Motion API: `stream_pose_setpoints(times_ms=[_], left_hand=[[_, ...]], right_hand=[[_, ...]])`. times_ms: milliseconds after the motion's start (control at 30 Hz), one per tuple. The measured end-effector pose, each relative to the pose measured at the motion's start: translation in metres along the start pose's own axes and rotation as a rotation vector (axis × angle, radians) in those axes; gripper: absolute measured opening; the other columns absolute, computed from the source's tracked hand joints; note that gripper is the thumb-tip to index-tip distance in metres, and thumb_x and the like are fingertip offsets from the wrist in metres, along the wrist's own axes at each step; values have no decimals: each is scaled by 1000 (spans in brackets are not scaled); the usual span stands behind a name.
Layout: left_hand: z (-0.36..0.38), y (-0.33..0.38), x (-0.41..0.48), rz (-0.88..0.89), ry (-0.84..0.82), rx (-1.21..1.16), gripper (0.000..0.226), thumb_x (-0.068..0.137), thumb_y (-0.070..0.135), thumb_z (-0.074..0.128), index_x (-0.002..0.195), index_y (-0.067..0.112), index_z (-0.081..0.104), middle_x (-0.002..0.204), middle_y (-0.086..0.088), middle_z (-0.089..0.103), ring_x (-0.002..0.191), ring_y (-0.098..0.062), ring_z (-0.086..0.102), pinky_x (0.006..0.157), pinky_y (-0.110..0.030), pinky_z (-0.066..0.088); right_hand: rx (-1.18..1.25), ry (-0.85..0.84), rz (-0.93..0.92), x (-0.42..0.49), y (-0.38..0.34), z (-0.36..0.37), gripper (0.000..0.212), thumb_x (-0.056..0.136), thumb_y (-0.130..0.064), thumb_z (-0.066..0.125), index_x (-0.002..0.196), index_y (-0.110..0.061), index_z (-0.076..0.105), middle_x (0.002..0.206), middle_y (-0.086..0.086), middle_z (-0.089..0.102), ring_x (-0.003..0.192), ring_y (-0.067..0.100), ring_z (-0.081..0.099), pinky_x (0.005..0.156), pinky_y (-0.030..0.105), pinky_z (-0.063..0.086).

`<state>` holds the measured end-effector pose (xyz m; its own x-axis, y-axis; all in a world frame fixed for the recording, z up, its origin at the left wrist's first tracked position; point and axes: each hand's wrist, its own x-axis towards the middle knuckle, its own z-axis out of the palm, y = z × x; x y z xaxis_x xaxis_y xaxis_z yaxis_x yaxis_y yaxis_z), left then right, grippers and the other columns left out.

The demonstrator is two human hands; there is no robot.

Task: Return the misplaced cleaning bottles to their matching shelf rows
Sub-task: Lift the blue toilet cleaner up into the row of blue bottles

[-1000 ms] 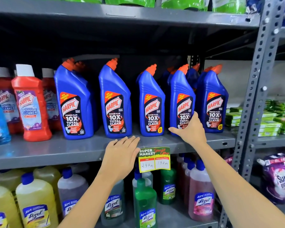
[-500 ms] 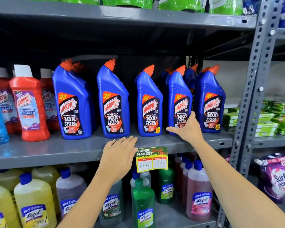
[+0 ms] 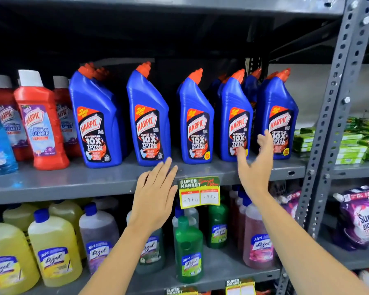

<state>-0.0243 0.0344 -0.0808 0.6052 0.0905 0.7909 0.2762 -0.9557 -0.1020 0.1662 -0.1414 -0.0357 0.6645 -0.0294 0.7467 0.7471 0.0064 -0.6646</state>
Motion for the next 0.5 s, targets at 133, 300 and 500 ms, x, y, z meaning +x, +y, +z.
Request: stream_pose_setpoints(times_ms=[133, 300, 500], left_hand=[[14, 8, -42, -48, 30, -62, 59, 99, 32, 41, 151, 7, 32, 160, -16, 20, 149, -29, 13, 119, -51, 11], [49, 14, -116, -143, -18, -179, 51, 98, 24, 40, 145, 5, 42, 158, -21, 23, 148, -34, 13, 119, -49, 10], [110, 25, -215, -176, -552, -136, 54, 96, 36, 36, 136, 5, 54, 155, -15, 34, 145, -34, 22, 111, -51, 23]], right_hand=[[19, 67, -211, -102, 35, -1, 48, 86, -4, 58, 132, -6, 43, 128, 10, 48, 116, 37, 51, 99, 53, 44], [-39, -172, 15, -193, 62, 13, 55, 82, -20, 62, 134, -13, 44, 128, -11, 39, 119, 27, 49, 100, 50, 44], [-170, -565, 491, -237, 79, 41, 120, 64, -53, 83, 155, -18, 14, 155, 3, 34, 143, 19, 34, 113, 30, 31]])
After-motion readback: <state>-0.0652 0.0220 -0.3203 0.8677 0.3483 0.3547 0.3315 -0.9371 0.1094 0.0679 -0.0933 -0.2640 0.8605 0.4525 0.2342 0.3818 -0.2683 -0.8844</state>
